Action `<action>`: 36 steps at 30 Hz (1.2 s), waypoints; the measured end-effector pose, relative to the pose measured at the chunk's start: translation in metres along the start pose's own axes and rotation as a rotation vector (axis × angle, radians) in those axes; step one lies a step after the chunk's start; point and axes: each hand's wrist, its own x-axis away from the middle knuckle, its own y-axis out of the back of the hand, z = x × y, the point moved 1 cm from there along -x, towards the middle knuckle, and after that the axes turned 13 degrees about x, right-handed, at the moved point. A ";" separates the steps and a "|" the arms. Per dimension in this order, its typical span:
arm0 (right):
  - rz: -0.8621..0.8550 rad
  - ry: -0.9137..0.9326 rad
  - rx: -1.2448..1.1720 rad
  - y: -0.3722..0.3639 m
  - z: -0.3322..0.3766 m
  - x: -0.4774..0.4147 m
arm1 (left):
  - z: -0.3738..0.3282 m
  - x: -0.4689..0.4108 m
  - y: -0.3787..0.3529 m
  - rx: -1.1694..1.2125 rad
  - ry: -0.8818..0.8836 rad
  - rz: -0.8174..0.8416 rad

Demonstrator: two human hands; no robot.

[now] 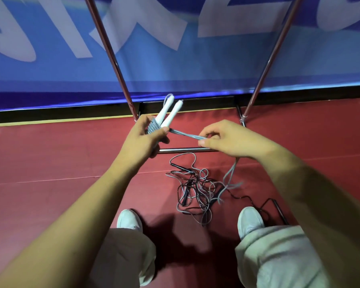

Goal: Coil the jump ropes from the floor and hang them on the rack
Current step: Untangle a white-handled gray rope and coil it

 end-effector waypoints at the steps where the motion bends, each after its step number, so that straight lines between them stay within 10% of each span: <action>1: 0.000 0.032 0.045 0.000 0.005 0.001 | 0.005 -0.002 0.003 -0.103 -0.030 -0.020; 11: -0.079 0.209 0.177 -0.009 0.030 0.004 | 0.030 0.005 -0.003 -1.008 -0.131 0.095; 22: -0.284 0.082 -0.112 0.016 0.001 0.000 | 0.007 0.022 -0.020 -0.507 -0.127 0.596; 36: 0.068 -0.020 -0.261 -0.001 -0.005 -0.004 | -0.011 0.017 -0.017 0.186 -0.022 0.277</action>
